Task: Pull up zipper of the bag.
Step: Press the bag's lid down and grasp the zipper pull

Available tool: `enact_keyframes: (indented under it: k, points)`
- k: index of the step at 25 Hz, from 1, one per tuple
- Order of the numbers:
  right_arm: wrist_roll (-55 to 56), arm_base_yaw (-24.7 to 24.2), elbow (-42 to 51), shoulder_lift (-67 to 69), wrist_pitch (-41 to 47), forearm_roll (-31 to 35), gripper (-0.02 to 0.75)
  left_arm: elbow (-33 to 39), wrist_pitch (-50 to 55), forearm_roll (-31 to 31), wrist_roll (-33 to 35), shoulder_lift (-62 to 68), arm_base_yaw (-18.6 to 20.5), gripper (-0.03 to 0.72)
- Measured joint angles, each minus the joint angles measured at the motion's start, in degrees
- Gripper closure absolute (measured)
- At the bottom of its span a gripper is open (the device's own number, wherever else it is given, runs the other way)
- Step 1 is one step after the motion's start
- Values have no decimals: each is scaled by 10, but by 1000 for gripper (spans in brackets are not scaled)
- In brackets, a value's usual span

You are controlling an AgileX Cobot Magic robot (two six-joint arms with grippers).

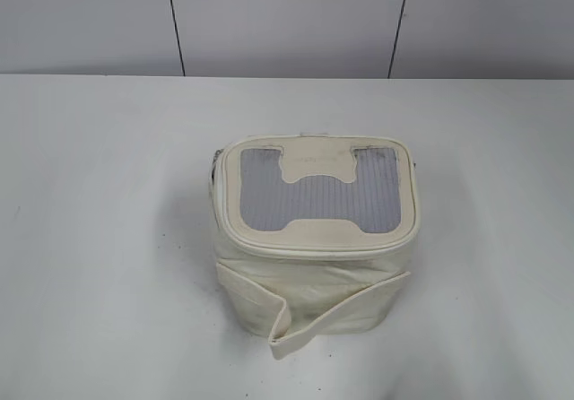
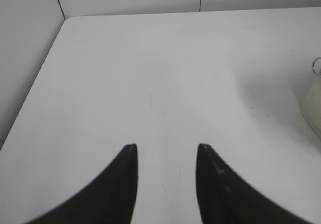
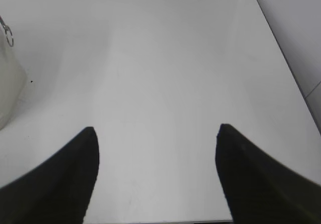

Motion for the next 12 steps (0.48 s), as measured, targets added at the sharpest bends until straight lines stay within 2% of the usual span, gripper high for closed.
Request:
enact_keyframes:
  k: [12]
  points:
    - [0,0,0,0,0,0,172,0,0,3,0,0,0,384]
